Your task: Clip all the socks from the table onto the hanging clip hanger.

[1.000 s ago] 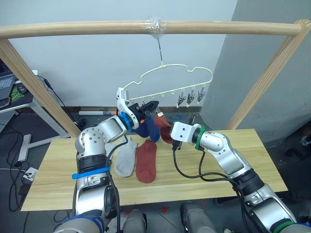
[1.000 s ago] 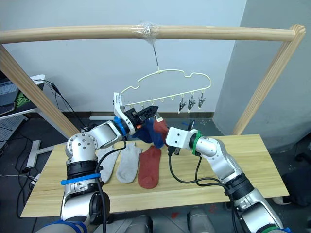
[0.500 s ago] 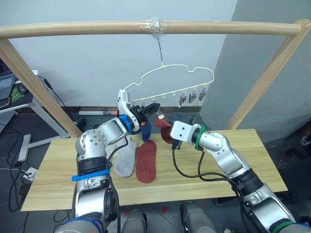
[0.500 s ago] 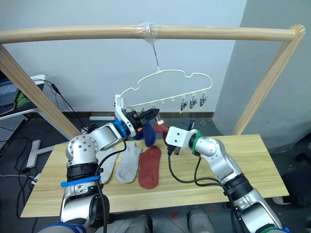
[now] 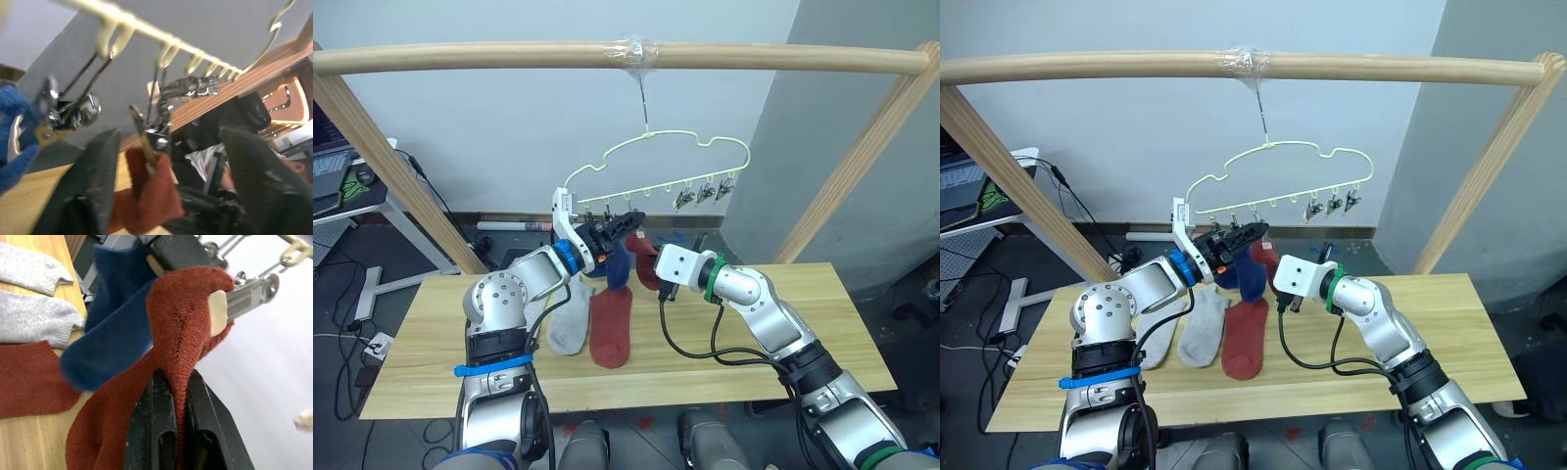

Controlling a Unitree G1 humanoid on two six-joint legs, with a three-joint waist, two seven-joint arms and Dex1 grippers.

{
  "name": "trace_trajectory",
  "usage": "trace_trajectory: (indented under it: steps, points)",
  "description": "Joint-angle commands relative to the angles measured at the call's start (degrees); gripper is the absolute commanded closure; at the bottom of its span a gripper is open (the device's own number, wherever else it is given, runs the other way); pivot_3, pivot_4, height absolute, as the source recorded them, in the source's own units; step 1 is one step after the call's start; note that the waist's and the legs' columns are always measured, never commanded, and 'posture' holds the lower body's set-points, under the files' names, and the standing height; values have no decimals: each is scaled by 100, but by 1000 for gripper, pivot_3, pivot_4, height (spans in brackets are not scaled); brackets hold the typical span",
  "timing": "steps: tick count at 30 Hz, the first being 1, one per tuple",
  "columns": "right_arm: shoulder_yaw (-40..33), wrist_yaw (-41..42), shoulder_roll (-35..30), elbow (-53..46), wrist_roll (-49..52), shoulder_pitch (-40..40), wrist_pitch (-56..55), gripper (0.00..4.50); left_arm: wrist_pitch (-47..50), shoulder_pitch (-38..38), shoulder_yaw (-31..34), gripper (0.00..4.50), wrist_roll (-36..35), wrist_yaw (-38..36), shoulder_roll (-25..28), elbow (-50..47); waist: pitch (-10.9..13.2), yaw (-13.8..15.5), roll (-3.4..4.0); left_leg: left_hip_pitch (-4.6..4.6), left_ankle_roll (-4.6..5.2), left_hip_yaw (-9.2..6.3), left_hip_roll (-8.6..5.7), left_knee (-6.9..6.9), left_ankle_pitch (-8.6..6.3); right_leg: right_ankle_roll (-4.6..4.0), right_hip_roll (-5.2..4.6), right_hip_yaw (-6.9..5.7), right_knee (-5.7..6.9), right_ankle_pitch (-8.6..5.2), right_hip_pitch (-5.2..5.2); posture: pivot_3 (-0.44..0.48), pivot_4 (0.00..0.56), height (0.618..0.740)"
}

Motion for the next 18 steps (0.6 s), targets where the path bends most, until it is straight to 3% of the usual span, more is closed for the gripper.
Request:
trace_trajectory:
  steps: [1,8,13,14,16,18]
  points:
    - [-122,18,57,-18,150,-121,-92,4500,275,147,229,9,-550,172,168,-561,0,7,0,0,0,0,0,-1,0,0,0,0,-1,0,0,78,137,740]
    - [-292,50,103,301,372,-202,-30,4500,958,922,729,9,-1846,518,1074,-1483,7,21,-5,2,1,-2,2,-5,-1,-10,0,0,3,-6,-3,99,155,740]
    - [-373,41,290,215,548,-98,197,4500,492,1398,-235,9,-953,-122,2013,-2464,17,154,-19,1,0,-3,2,-5,-1,-17,-1,-2,2,-10,-4,110,159,740]
    - [-393,55,330,227,602,-93,250,4062,347,1494,-394,0,-849,-320,2108,-2616,17,162,-19,0,-1,-3,1,-5,-1,-17,-1,-1,0,-10,-4,112,161,740]
    - [-421,72,376,237,658,-87,322,3766,135,1616,-572,0,-711,-565,2215,-2750,20,182,-19,-1,-2,0,-1,-5,-2,-18,-6,-1,-3,-10,-4,112,161,740]
    - [-494,63,436,240,757,-49,476,3127,-219,1777,-728,0,-406,-839,2344,-2840,21,184,-18,-7,-5,1,-1,-5,-4,-19,-7,-1,-5,-11,-7,109,157,740]
